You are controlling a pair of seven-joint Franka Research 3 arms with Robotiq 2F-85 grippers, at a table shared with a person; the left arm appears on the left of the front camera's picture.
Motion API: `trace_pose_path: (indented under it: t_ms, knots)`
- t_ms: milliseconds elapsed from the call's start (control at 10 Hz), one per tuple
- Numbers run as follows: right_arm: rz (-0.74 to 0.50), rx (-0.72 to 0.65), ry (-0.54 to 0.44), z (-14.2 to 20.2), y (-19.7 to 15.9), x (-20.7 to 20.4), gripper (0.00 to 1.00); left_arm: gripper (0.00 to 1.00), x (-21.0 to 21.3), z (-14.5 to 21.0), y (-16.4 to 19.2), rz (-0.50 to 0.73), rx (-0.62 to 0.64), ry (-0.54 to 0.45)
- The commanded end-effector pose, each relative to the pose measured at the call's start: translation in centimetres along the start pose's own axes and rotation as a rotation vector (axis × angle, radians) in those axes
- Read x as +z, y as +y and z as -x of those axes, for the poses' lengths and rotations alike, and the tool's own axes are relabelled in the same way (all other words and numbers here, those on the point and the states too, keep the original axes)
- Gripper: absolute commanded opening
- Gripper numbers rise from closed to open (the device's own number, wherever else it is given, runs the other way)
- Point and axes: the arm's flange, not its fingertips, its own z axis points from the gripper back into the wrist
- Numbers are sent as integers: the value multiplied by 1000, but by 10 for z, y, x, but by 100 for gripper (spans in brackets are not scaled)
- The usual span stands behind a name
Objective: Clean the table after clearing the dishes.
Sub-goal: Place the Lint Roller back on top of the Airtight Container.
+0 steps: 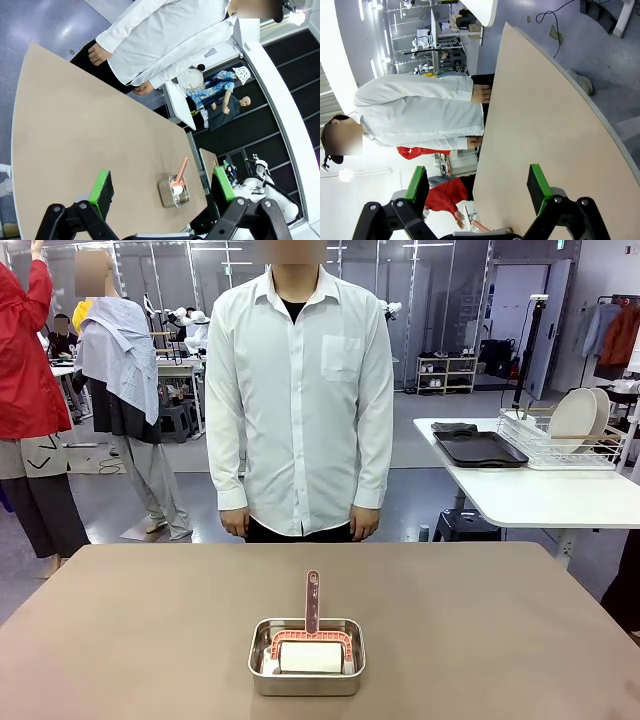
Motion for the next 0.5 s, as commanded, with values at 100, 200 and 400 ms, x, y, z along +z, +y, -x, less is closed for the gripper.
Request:
trace_pose_path:
  t_ms: [100, 200, 400]
  knots:
    - [3, -6, -6, 1, 4, 1, 100, 100, 3, 3, -1, 20, -13, -18]
    - [3, -6, -6, 1, 4, 1, 100, 100, 3, 3, -1, 20, -13, -18]
    - [3, -6, -6, 1, 4, 1, 100, 100, 3, 3, -1, 20, -13, -18]
